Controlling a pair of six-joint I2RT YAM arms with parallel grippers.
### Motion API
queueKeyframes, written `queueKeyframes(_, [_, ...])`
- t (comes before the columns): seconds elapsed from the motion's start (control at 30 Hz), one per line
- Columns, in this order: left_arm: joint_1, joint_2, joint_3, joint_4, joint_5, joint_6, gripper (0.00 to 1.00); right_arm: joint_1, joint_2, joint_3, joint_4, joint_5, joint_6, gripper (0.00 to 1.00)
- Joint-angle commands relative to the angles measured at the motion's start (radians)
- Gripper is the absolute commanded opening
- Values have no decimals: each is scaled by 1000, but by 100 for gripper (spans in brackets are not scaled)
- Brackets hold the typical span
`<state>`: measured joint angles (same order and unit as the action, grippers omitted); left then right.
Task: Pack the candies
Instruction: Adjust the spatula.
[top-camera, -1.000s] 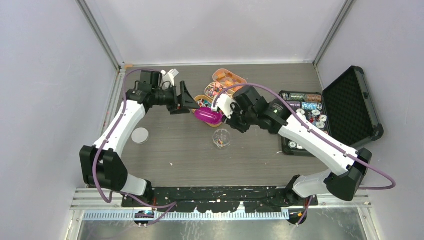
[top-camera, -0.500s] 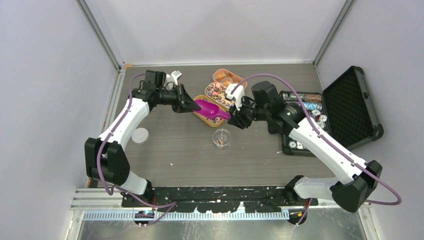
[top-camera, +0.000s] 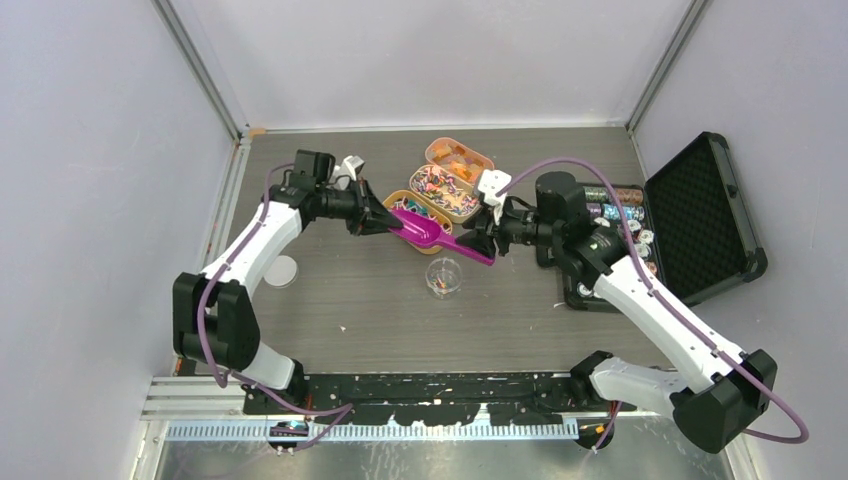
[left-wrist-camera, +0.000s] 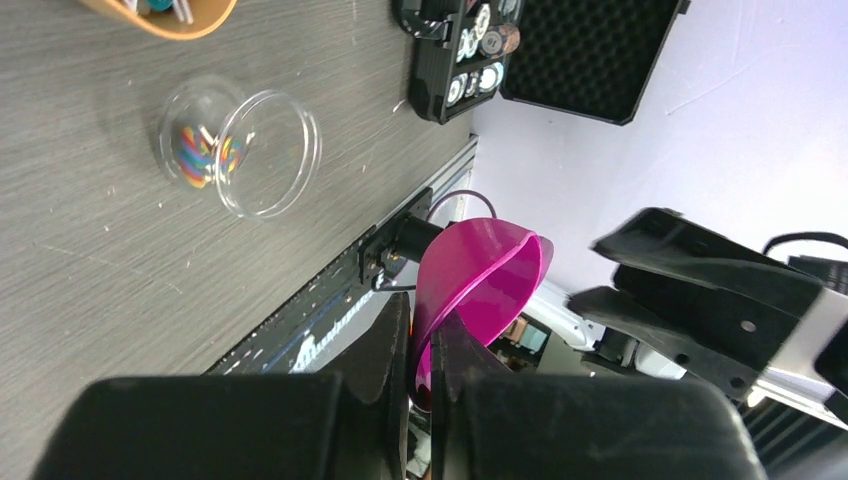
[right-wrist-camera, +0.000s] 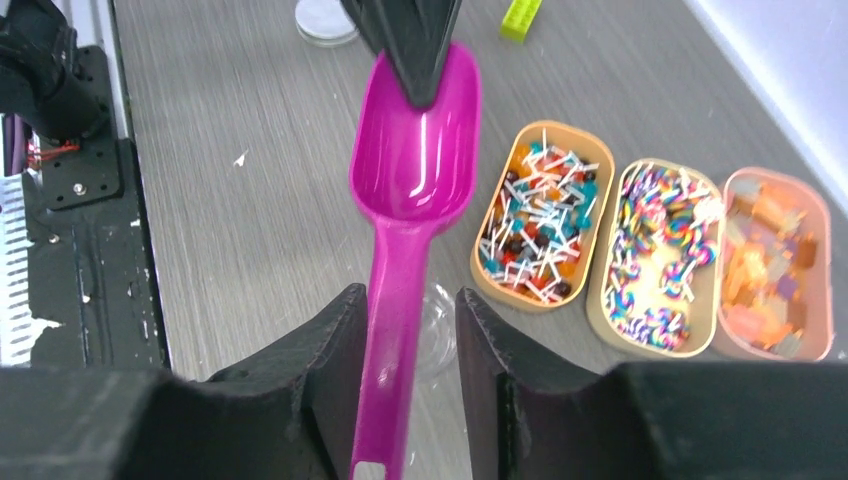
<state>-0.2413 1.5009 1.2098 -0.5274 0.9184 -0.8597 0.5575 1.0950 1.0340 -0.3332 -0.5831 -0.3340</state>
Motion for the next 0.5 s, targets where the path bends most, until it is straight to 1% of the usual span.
queueKeyframes(0.0, [2, -30, -32, 38, 48, -44, 0, -31, -38, -12, 131, -110, 20, 45])
queueKeyframes(0.1, [19, -35, -45, 58, 63, -66, 0, -62, -38, -18, 118, -124, 52, 50])
queueKeyframes(0.23, [52, -56, -90, 173, 94, -179, 0, -84, -42, -32, 103, -137, 84, 55])
queueKeyframes(0.33, [64, -62, -101, 210, 98, -220, 0, -85, -66, -61, 126, -158, 114, 61])
queueKeyframes(0.47, [68, -55, -110, 238, 101, -255, 0, -84, -96, -107, 176, -151, 104, 63])
